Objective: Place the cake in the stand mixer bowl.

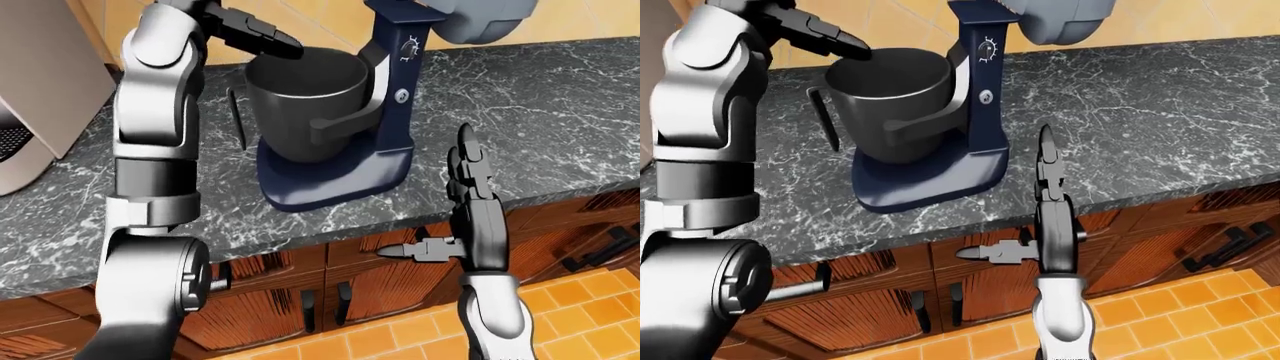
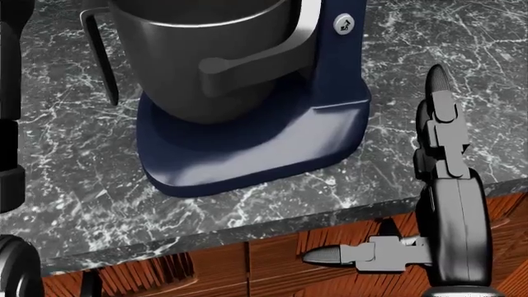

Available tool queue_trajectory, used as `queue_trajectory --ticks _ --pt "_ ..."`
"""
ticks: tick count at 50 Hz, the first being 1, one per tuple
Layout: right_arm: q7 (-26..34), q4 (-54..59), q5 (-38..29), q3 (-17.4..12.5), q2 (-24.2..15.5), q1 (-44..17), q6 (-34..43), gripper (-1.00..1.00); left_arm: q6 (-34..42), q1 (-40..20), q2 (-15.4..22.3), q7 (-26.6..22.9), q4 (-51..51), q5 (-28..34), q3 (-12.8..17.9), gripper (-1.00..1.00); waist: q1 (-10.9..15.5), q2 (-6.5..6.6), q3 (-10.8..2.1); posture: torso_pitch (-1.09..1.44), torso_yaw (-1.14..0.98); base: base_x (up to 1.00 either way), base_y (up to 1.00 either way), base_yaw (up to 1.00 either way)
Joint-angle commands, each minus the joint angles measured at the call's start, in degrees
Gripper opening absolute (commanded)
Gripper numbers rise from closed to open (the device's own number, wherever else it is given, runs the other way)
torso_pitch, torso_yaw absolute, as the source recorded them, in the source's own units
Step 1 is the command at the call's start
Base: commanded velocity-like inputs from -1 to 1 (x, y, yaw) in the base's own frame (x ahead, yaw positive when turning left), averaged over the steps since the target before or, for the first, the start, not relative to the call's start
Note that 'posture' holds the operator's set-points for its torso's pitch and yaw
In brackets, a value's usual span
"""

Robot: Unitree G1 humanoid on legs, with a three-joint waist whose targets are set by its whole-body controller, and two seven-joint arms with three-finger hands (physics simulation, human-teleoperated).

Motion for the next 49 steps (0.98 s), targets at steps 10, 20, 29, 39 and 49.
queue_trajectory --ticks 10,20,29,39,49 --pt "-0.1 -3.1 -0.1 -0.2 -0.1 -0.6 -1.1 1.0 -2.5 -1.8 3.1 -0.4 -0.9 -0.2 1.3 1.0 0.0 0.11 -1.32 0.0 0.0 0.0 0.0 0.0" --pt "0.1 -2.9 -0.1 0.0 -0.1 -0.9 -0.8 1.0 -3.3 -1.9 6.9 -0.9 0.6 -1.1 2.7 1.0 -0.1 0.36 -1.24 0.0 0.0 0.0 0.0 0.0" --pt "0.0 -2.6 -0.5 0.5 0.0 -1.0 -0.8 1.0 -3.0 -0.3 10.2 -1.0 -0.6 -2.3 4.3 1.0 -0.2 0.61 -1.29 0.0 0.0 0.0 0.0 0.0" --pt "-0.1 -2.4 -0.7 0.8 0.0 -1.2 -0.8 1.0 -4.2 1.8 12.5 -1.1 -0.3 -3.4 5.1 1.0 -0.2 0.85 -1.27 0.0 0.0 0.0 0.0 0.0" --pt "0.0 -2.3 -0.9 0.8 0.0 -1.3 -0.6 1.0 -3.8 5.4 14.5 -2.0 -2.6 -3.7 6.2 1.0 -0.2 1.07 -1.31 0.0 0.0 0.0 0.0 0.0"
